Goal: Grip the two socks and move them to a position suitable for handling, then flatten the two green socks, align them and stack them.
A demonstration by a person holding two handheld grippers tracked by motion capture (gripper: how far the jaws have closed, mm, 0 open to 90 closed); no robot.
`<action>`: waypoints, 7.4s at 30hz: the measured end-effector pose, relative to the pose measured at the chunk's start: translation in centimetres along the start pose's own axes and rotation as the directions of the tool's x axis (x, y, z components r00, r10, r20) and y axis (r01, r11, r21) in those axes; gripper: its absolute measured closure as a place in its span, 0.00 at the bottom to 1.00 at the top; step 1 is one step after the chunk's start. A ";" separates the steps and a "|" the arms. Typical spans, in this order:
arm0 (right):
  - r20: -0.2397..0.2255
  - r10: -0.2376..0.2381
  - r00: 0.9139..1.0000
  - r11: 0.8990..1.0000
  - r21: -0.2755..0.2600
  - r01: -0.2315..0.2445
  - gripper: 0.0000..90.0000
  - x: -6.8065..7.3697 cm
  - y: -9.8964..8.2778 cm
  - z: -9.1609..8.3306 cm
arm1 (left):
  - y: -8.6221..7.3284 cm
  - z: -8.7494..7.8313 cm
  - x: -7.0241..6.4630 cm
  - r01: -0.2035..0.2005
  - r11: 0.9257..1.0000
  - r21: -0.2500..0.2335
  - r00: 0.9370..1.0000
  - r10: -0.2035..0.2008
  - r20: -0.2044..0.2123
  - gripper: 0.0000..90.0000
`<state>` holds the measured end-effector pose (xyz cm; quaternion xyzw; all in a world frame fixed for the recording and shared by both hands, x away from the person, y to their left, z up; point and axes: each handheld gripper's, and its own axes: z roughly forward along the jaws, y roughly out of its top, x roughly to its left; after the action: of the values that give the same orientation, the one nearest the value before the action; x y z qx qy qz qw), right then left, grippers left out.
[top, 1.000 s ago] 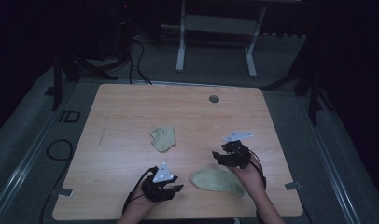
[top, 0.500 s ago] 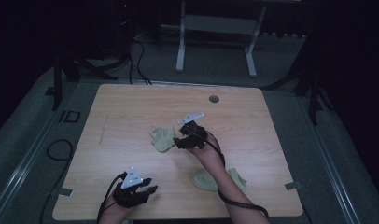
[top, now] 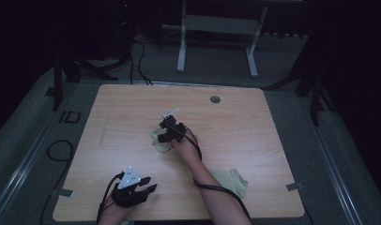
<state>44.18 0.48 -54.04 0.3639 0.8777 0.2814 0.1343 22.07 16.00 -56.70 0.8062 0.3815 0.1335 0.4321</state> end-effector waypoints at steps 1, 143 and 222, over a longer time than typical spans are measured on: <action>0.012 -0.002 1.000 1.000 0.010 0.002 0.42 0.0 -0.1 0.4 | 0.0 0.0 0.0 0.003 1.000 0.002 1.000 -0.003 -0.001 0.66; 0.067 0.177 0.982 0.984 0.009 -0.178 0.71 -16.6 -20.2 -13.9 | 13.9 16.2 -2.6 -0.124 0.978 0.166 0.992 0.122 0.024 0.71; 0.026 0.131 0.991 0.991 -0.042 -0.130 0.24 -16.2 -18.9 -15.1 | 16.0 15.3 -0.2 -0.098 0.974 0.205 0.995 0.090 0.044 0.23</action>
<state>38.16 -27.96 -52.54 0.4219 0.8441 0.3021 0.1356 38.26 1.39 -52.98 0.8660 0.3472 0.0995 0.3458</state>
